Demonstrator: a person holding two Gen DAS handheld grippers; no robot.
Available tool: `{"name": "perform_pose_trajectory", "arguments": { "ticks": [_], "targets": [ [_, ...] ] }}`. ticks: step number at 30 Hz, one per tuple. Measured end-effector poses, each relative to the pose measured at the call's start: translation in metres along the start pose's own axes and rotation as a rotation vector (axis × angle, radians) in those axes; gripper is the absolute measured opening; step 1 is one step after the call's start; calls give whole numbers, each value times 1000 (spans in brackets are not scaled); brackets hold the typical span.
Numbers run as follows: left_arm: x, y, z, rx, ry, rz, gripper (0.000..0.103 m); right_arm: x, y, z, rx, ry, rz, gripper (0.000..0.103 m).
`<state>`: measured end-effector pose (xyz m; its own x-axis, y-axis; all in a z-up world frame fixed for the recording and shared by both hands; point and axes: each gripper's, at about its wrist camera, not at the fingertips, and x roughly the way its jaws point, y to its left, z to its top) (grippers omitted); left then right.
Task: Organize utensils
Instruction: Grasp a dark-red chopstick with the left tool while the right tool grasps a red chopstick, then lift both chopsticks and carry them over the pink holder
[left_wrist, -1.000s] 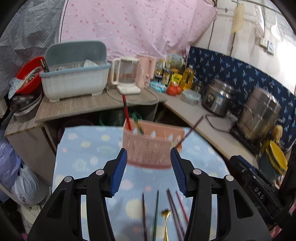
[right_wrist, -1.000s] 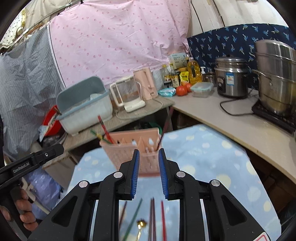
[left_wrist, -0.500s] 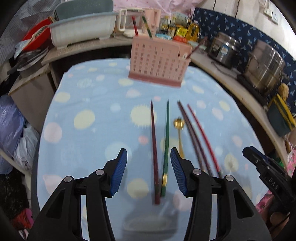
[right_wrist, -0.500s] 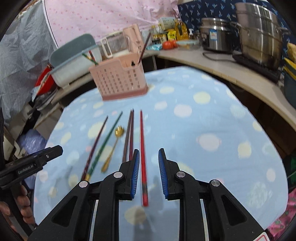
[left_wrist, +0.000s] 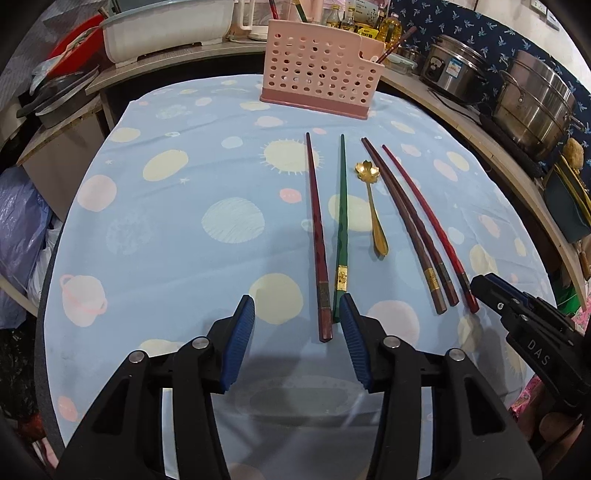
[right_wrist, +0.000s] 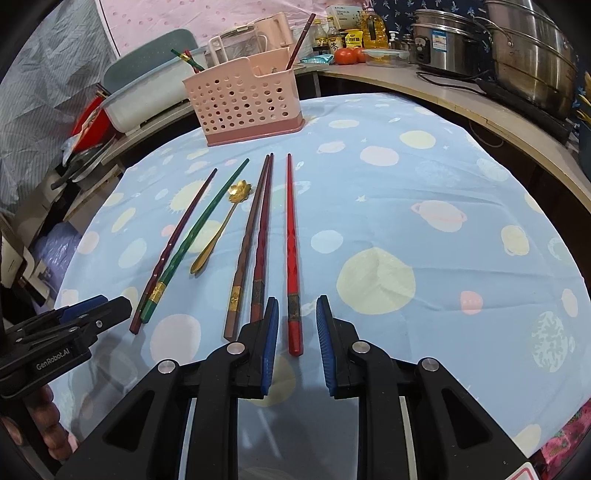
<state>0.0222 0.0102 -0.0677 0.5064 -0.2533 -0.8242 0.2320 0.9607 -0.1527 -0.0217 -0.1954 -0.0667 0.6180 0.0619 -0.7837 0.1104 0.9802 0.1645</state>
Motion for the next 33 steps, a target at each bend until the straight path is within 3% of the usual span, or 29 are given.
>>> {"name": "perform_pose_trajectory", "arguments": {
  "ticks": [17, 20, 28, 32, 33],
  "targets": [
    [18, -2, 6, 10, 3, 52, 40, 15, -1, 0, -6, 17, -9, 18],
    [13, 0, 7, -5, 1, 22, 38, 16, -1, 1, -6, 17, -7, 18],
    [20, -4, 8, 9, 0, 44, 37, 19, 2, 3, -23, 13, -14, 18],
    [20, -6, 8, 9, -2, 27, 26, 21, 4, 2, -42, 10, -19, 13],
    [21, -7, 8, 12, -1, 23, 19, 21, 5, 2, -45, 9, -21, 12]
  ]
}}
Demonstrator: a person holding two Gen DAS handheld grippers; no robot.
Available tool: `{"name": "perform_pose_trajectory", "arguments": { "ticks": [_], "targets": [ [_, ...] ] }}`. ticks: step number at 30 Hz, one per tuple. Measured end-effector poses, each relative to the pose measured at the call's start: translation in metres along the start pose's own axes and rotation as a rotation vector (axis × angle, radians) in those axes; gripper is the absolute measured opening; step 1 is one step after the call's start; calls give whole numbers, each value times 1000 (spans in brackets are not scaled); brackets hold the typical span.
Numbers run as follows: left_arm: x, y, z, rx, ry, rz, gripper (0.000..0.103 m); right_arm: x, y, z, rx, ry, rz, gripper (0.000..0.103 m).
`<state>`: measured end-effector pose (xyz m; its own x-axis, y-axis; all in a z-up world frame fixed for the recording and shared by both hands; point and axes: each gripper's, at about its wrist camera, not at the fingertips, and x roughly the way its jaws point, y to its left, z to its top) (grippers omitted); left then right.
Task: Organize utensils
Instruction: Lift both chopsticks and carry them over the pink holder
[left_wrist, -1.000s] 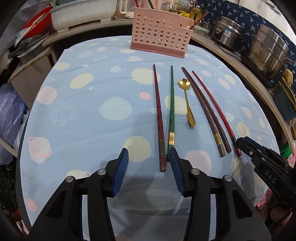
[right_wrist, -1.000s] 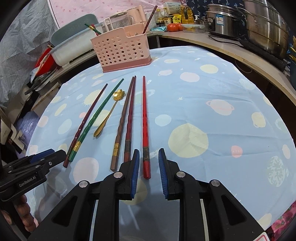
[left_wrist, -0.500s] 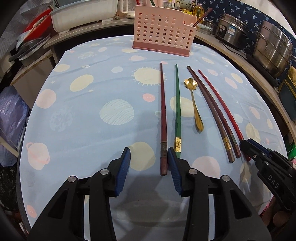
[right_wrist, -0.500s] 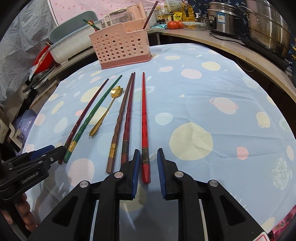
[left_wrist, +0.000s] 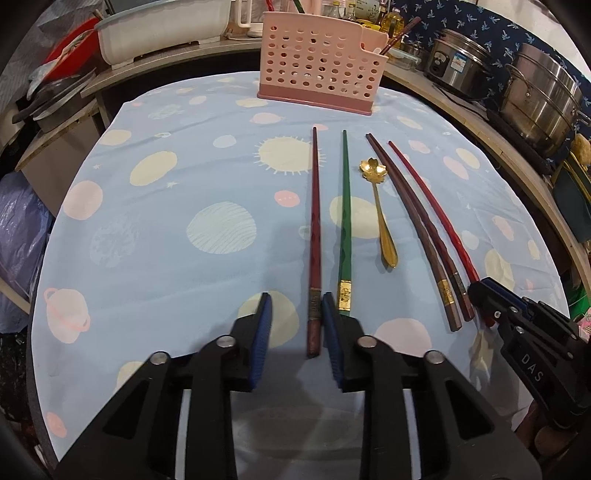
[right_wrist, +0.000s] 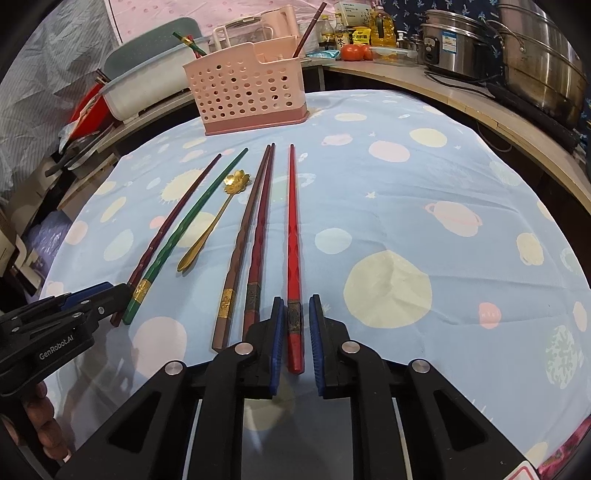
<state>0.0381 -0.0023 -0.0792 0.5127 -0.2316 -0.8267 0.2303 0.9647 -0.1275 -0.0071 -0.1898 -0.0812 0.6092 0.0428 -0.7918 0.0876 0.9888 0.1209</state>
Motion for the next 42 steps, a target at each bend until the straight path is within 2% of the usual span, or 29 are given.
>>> {"name": "perform_pose_trajectory", "arguments": {
  "ticks": [4, 15, 27, 42],
  "targets": [
    [0, -3, -1, 11, 1, -8, 8, 0, 0, 0, -6, 0, 1, 8],
    [-14, 9, -3, -37, 8, -55, 7, -10, -3, -2, 11, -11, 10, 7],
    [-63, 23, 19, -77, -102, -61, 7, -64, -12, 28, 53, -148, 44, 7],
    [-106, 29, 82, -73, -255, -51, 7, -110, -19, 93, 77, -312, 67, 7]
  ]
}}
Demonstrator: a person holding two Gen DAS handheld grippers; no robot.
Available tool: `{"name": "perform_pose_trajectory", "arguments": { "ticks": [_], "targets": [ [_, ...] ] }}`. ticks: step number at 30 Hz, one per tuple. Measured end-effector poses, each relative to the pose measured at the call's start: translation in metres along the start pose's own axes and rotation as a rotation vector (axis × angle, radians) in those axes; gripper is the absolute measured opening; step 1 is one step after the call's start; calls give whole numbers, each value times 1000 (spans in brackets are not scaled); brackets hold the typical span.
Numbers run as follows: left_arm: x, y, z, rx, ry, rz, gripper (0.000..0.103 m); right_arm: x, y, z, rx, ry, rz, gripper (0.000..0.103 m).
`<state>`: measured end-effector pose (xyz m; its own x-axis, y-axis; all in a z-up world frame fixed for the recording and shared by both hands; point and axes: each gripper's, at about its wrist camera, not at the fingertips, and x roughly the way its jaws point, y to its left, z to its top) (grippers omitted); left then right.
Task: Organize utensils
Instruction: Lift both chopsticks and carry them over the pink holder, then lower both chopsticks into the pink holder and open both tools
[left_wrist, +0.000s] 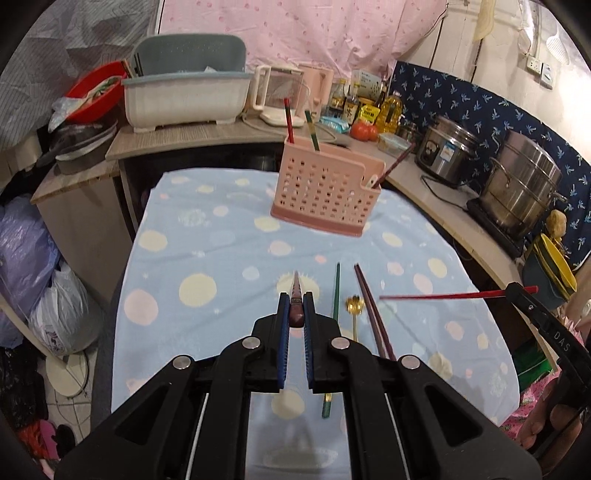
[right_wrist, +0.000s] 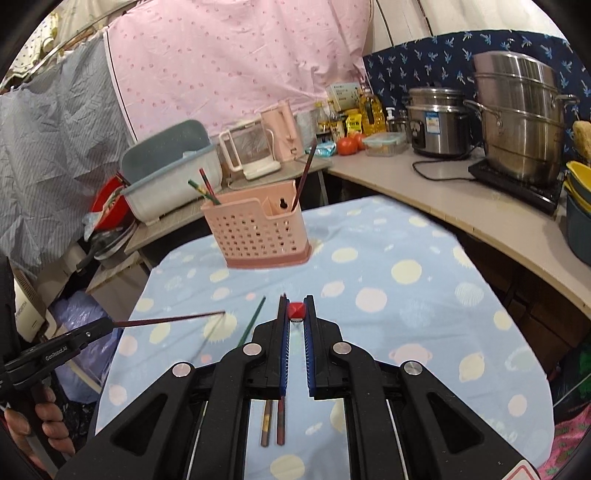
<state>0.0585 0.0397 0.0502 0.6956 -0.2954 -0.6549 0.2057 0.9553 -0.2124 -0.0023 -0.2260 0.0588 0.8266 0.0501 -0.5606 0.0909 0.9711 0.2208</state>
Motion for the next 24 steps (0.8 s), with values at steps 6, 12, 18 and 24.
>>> {"name": "perform_pose_trajectory", "arguments": {
  "ticks": [6, 12, 18, 24],
  "targets": [
    [-4, -3, 30, 11, -51, -7, 7, 2, -2, 29, 13, -43, 13, 7],
    [-5, -10, 64, 31, -103, -21, 7, 6, 2, 60, 7, -86, 22, 7],
    [-8, -18, 98, 43, -159, -36, 7, 13, 10, 91, 4, -132, 43, 7],
    [-11, -30, 140, 56, -224, -49, 7, 27, 25, 126, -13, -178, 60, 7]
  ]
}}
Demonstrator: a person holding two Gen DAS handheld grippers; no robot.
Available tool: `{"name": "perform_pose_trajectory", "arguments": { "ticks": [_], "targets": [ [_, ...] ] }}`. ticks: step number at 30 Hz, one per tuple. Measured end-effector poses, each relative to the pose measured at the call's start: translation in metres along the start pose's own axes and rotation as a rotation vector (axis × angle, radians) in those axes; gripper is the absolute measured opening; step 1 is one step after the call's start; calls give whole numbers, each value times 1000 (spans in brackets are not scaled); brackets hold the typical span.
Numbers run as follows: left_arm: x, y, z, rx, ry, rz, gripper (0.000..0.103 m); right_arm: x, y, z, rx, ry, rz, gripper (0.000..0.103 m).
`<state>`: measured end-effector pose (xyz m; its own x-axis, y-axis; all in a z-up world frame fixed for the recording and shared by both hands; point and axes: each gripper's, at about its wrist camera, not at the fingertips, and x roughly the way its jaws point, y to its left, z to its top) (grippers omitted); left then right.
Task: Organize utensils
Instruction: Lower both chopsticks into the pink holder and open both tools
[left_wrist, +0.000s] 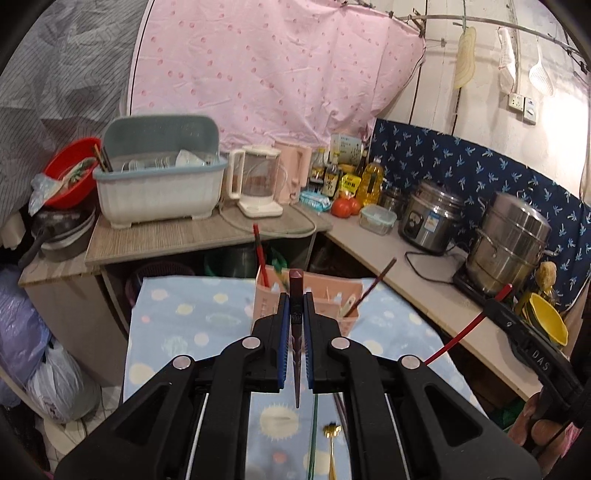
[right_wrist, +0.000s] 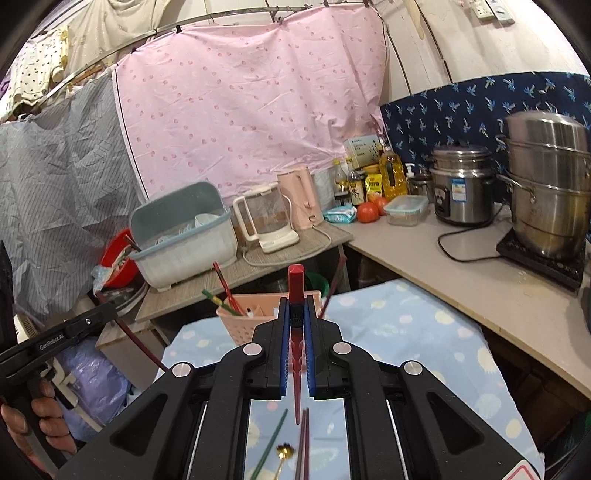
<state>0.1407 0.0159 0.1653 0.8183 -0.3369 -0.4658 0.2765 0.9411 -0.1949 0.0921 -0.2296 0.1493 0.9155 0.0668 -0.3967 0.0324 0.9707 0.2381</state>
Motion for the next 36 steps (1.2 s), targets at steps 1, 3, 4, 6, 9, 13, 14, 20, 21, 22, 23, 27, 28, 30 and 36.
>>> {"name": "perform_pose_trajectory", "arguments": {
  "ticks": [1, 3, 4, 6, 9, 13, 14, 20, 21, 22, 23, 27, 28, 30, 36],
  "targets": [
    [1, -2, 8, 2, -15, -1, 7, 4, 2, 5, -3, -7, 3, 7],
    [3, -5, 26, 3, -45, -6, 7, 13, 7, 16, -9, -20, 6, 7],
    [4, -7, 33, 4, -60, -9, 7, 18, 10, 21, -10, -27, 10, 7],
    [6, -11, 51, 13, -97, -16, 7, 28, 14, 34, -10, -40, 18, 7],
    [10, -15, 78, 22, -153, -22, 7, 43, 22, 51, -11, -57, 29, 7],
    [28, -17, 104, 30, -196, -7, 7, 67, 31, 73, -10, -84, 34, 7],
    [35, -16, 108, 29, -199, 1, 7, 74, 33, 78, -5, -88, 37, 7],
    [74, -4, 116, 31, -179, 62, 7, 116, 38, 86, 12, -75, 50, 7],
    [82, 0, 115, 26, -167, 66, 7, 123, 40, 85, 13, -67, 51, 7],
    [87, 2, 113, 23, -159, 69, 7, 128, 41, 84, 12, -60, 50, 7],
    [93, 4, 111, 20, -149, 72, 7, 134, 40, 82, 10, -52, 47, 7],
    [110, 13, 101, 10, -114, 76, 7, 159, 38, 67, 6, -3, 33, 7],
    [113, 15, 99, 8, -106, 78, 7, 163, 38, 63, 4, 8, 30, 7],
    [118, 17, 96, 5, -93, 78, 7, 171, 36, 55, 4, 30, 21, 7],
    [128, 24, 87, -6, -64, 80, 7, 184, 31, 40, 11, 76, 4, 11]
  ]
}}
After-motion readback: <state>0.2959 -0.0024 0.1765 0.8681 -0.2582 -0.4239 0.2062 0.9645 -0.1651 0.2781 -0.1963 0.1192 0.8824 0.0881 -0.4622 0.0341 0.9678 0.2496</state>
